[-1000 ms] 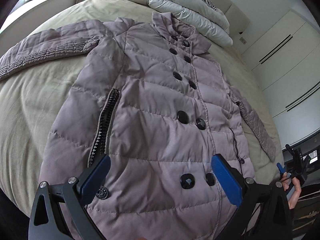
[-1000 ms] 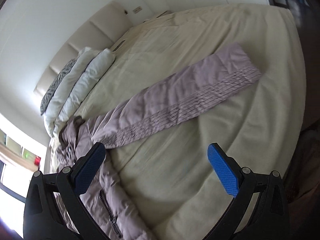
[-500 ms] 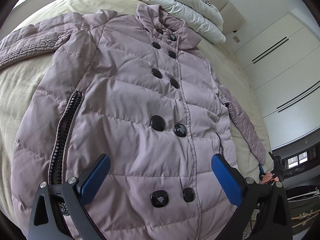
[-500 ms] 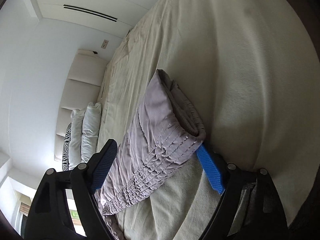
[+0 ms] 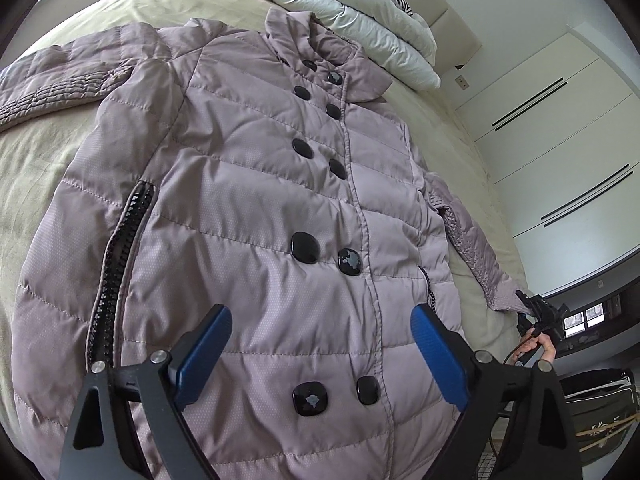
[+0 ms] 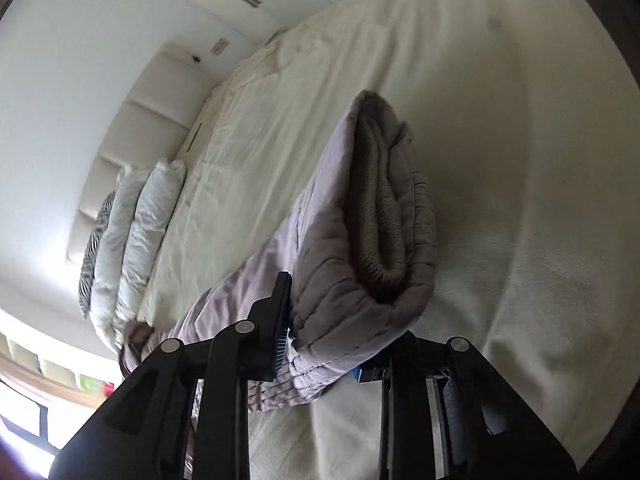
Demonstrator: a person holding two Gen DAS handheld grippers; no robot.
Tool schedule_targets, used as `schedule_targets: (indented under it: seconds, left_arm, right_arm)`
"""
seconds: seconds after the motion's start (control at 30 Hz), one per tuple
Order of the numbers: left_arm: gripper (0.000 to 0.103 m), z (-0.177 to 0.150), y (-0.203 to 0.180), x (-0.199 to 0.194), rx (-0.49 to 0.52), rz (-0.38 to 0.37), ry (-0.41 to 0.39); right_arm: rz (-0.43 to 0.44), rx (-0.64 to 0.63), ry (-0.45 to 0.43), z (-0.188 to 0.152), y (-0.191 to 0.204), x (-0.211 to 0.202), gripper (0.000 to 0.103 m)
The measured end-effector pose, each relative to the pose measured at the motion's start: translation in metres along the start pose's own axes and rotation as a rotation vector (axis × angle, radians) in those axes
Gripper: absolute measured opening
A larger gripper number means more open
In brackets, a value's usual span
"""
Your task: Fold large clothes
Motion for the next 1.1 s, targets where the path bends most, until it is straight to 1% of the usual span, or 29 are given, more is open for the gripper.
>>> schedule_targets:
  seconds: [0.1,0.17,0.23,0.3,0.4,0.43,0.5,0.53,0.57,0.6,0.63,0.67,0.7,0.73,0.77,0.8,0.83,0.87,0.93,0.97,1.07,1.1]
  left_arm:
    - [0.092,0.005,0.006,-0.008,-0.002,-0.001,-0.022]
    - [0.092,0.010,0.010,-0.016,0.007,0.005,-0.048]
    - [0.092,0.015,0.015,-0.027,0.024,0.016,-0.083]
    - [0.092,0.021,0.019,-0.039,0.051,0.039,-0.131]
    - [0.093,0.031,0.030,-0.060,0.089,0.096,-0.214]
    - [0.094,0.034,0.034,-0.066,0.097,0.111,-0.237]
    - [0.094,0.041,0.044,-0.077,0.098,0.138,-0.278]
    - [0.096,0.045,0.050,-0.083,0.089,0.151,-0.293]
    - [0.098,0.048,0.057,-0.086,0.076,0.163,-0.306]
    - [0.101,0.051,0.063,-0.090,0.062,0.176,-0.319]
    - [0.101,0.053,0.069,-0.092,0.051,0.187,-0.330]
    - [0.102,0.054,0.074,-0.093,0.039,0.201,-0.333]
    - [0.102,0.055,0.079,-0.091,0.030,0.209,-0.322]
    - [0.102,0.054,0.081,-0.088,0.023,0.207,-0.306]
    - [0.102,0.054,0.082,-0.085,0.014,0.193,-0.288]
    - [0.102,0.054,0.083,-0.080,0.002,0.169,-0.270]
    - [0.102,0.052,0.082,-0.075,-0.011,0.140,-0.248]
    - [0.102,0.051,0.080,-0.069,-0.026,0.107,-0.221]
    - [0.102,0.049,0.071,-0.055,-0.044,0.039,-0.170]
    - [0.102,0.049,0.065,-0.047,-0.047,0.017,-0.149]
    - [0.102,0.049,0.045,-0.013,-0.077,-0.058,-0.059]
    - [0.101,0.048,0.039,0.000,-0.101,-0.085,-0.021]
  right_arm:
    - [0.005,-0.240,-0.017,0.001,0.084,-0.016,0.022]
    - [0.059,-0.384,-0.029,-0.008,0.150,-0.023,0.022]
    - [0.129,-0.505,-0.013,-0.028,0.220,-0.024,0.022]
    - [0.195,-0.622,0.017,-0.060,0.285,-0.017,0.021]
    - [0.276,-0.753,0.078,-0.121,0.362,-0.003,0.021]
    - [0.301,-0.793,0.099,-0.141,0.382,0.002,0.021]
    - [0.310,-0.854,0.151,-0.183,0.413,0.017,0.021]
    - [0.312,-0.874,0.178,-0.201,0.420,0.026,0.022]
    - [0.313,-0.890,0.207,-0.216,0.437,0.035,0.022]
    - [0.314,-0.900,0.235,-0.229,0.441,0.043,0.022]
    - [0.312,-0.913,0.263,-0.260,0.447,0.042,0.023]
    - [0.316,-0.924,0.286,-0.274,0.448,0.048,0.025]
    - [0.328,-0.943,0.296,-0.292,0.449,0.049,0.032]
    - [0.341,-0.964,0.295,-0.302,0.452,0.053,0.048]
    - [0.355,-0.975,0.300,-0.314,0.453,0.053,0.059]
    - [0.373,-0.973,0.306,-0.328,0.448,0.042,0.073]
    - [0.393,-0.965,0.308,-0.339,0.448,0.041,0.076]
    - [0.396,-0.958,0.306,-0.349,0.446,0.037,0.076]
    - [0.413,-0.923,0.297,-0.353,0.436,0.025,0.076]
    - [0.422,-0.902,0.293,-0.362,0.431,0.014,0.076]
    - [0.461,-0.839,0.295,-0.356,0.416,-0.001,0.081]
    - [0.454,-0.843,0.303,-0.357,0.410,-0.001,0.082]
Point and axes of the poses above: each gripper's, at about its wrist camera, not at the fingertips, and x roughly the way its jaws point, y to its left, z to its top, the point moved 8 cm from there along x, roughly the way its jaws point, and after that the axes turned 15 degrees about -x, right-handed, at the moved point
